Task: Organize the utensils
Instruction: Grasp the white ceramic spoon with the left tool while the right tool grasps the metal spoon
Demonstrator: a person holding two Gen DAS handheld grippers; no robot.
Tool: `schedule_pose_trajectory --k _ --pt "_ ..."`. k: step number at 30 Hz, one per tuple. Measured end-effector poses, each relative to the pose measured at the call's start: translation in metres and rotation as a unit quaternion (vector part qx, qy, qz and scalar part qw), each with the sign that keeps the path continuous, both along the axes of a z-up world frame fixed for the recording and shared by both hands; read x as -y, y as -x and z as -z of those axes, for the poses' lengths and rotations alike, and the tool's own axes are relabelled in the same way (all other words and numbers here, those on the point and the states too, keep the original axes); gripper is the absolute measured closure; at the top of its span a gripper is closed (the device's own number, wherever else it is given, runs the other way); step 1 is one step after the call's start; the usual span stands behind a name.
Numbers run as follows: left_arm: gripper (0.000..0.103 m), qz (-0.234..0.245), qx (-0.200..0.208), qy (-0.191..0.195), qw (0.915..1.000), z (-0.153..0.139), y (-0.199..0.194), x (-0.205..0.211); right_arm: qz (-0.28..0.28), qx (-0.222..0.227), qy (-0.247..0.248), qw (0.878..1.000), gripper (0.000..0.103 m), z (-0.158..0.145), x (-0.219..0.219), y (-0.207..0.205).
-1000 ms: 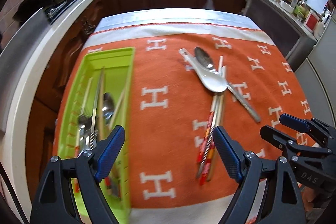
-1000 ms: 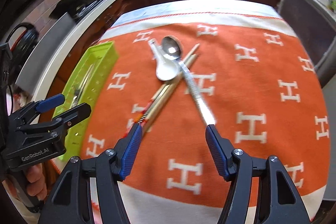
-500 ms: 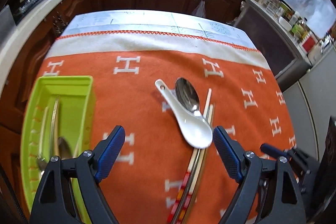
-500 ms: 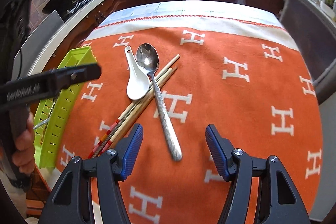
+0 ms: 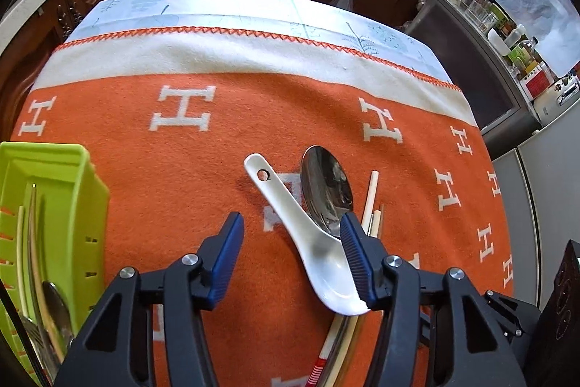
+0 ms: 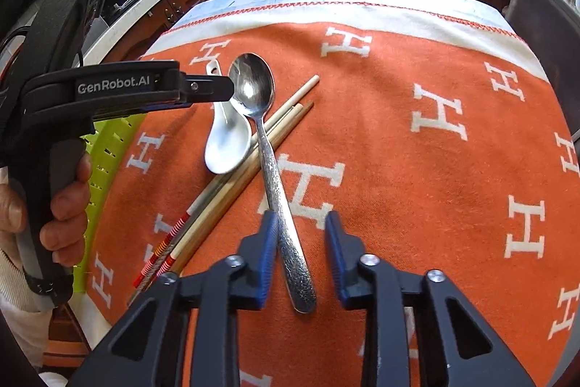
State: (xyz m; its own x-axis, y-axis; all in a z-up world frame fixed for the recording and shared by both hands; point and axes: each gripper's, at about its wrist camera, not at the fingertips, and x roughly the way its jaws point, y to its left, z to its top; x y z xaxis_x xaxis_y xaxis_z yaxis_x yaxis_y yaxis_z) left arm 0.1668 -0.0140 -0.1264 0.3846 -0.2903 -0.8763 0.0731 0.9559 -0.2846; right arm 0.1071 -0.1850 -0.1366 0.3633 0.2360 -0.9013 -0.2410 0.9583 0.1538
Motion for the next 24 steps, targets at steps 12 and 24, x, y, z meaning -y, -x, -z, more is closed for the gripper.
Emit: schedule_pose_trajectory --k 12,24 --pt "0.049 0.005 0.020 0.019 0.9996 0.010 -0.003 0.003 0.052 -0.003 -0.016 0.999 0.102 0.004 0.015 0.011" --pt "0.089 -0.007 0.030 0.100 0.9945 0.022 0.003 0.005 0.054 0.002 -0.032 0.998 0.102 0.005 0.023 0.015"
